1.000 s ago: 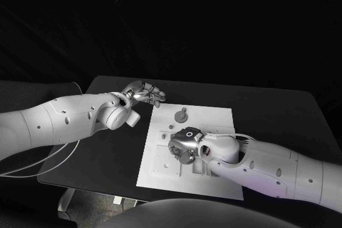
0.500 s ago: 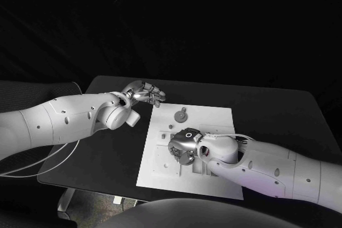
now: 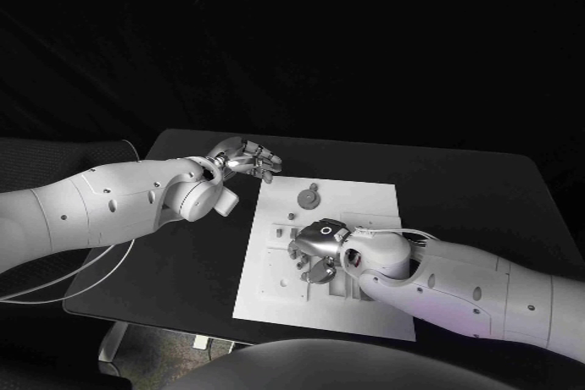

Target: Assemble the parts on the task board

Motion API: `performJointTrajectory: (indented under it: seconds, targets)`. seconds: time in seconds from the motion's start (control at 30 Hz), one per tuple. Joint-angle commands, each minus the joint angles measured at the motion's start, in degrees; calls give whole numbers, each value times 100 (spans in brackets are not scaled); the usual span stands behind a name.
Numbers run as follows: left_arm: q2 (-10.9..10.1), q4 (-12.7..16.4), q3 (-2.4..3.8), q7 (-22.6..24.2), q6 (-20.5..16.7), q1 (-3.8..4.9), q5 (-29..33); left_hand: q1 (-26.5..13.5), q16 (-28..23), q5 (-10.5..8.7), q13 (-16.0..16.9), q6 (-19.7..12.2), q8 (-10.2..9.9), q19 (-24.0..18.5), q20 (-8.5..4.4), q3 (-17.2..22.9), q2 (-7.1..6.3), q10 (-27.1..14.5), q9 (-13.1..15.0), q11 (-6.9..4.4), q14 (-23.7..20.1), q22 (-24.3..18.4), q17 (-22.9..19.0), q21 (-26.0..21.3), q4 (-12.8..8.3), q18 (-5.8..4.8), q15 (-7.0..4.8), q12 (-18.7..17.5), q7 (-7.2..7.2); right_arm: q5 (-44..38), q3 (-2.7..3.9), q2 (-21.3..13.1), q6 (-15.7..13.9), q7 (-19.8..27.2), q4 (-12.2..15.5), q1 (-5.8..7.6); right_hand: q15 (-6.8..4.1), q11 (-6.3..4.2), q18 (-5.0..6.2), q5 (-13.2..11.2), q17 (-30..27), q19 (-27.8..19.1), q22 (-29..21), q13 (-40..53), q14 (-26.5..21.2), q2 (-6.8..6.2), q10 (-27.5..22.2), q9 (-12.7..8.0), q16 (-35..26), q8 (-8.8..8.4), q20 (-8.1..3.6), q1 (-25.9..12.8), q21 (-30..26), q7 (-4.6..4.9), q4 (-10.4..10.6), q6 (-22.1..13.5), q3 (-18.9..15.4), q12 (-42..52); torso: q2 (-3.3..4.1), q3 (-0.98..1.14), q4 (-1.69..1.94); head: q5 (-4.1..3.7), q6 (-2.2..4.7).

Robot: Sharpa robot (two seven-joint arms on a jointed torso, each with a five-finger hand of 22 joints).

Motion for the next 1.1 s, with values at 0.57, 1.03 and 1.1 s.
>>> performJointTrajectory:
  seconds: [0.57, 1.03, 1.1]
  targets:
    - [-3, -62, 4, 49, 21, 9, 35, 34, -27, 30, -9, -39, 28, 40, 0, 26, -1, 8, -11, 21, 49, 8, 22, -40, 8, 101, -8, -16, 10, 446, 467, -850, -654, -2, 752, 316, 32, 0, 127, 11, 16, 67, 107, 45, 138, 113, 16, 3, 87, 148, -55, 224, 55, 0, -9, 84, -74, 21, -3, 11, -9, -138, 199]
    - [13, -104, 4, 57, 22, 9, 36, 33, -35, 31, -9, -35, 32, 42, 0, 25, -6, 13, -12, 19, 52, 9, 35, -42, 8, 100, -8, -13, 8, 1030, 661, -1751, -399, 28, 812, 691, 31, -1, 127, 9, 8, 79, 106, 49, 164, 94, 16, 0, 85, 173, -61, 226, 63, -4, -4, 105, -107, 16, 2, 21, -15, -283, 363]
    - [16, -109, 4, 56, 24, 9, 36, 33, -36, 31, -9, -35, 32, 42, -1, 25, -6, 13, -12, 19, 52, 10, 36, -42, 8, 100, -8, -13, 8, 1041, 660, -1798, -366, 50, 765, 690, 35, 3, 127, 9, 4, 75, 104, 47, 161, 73, 10, -3, 78, 176, -58, 205, 59, -6, 6, 102, -120, 9, 4, 23, -11, -295, 369]
